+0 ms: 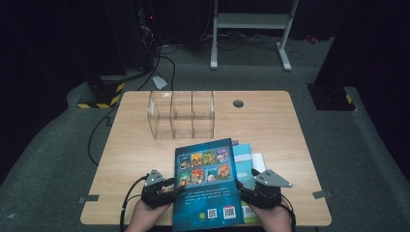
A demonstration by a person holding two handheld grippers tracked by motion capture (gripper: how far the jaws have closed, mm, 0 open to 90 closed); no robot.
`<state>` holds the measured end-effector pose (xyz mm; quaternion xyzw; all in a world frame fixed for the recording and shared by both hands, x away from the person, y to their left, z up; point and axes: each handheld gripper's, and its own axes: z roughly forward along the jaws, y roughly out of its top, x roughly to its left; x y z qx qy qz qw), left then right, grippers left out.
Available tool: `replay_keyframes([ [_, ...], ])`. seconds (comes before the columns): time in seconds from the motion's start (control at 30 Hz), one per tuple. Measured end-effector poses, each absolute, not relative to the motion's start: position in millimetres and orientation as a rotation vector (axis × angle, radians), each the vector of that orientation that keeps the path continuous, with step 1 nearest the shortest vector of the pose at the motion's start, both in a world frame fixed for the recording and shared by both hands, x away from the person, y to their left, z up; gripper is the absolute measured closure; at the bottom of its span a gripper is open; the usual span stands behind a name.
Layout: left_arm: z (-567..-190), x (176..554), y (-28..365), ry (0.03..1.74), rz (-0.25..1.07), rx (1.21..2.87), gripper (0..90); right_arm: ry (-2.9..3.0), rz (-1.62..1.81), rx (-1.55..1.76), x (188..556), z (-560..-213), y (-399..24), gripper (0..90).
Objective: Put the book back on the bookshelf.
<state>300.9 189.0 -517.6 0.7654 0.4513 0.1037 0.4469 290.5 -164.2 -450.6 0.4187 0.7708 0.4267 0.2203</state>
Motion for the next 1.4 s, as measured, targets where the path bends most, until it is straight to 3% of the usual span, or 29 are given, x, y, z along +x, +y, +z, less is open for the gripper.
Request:
replay_keyframes([
  [0.87,-512.9,306.0,158.6,0.996,0.274,1.9,45.7,2.109,1.162,1.216,280.0,-451.7,-180.0,31.9],
  [1.4,-511.4,302.9,158.2,1.063,0.214,1.894,44.1,2.122,1.142,1.208,280.8,-452.6,-178.5,33.4],
])
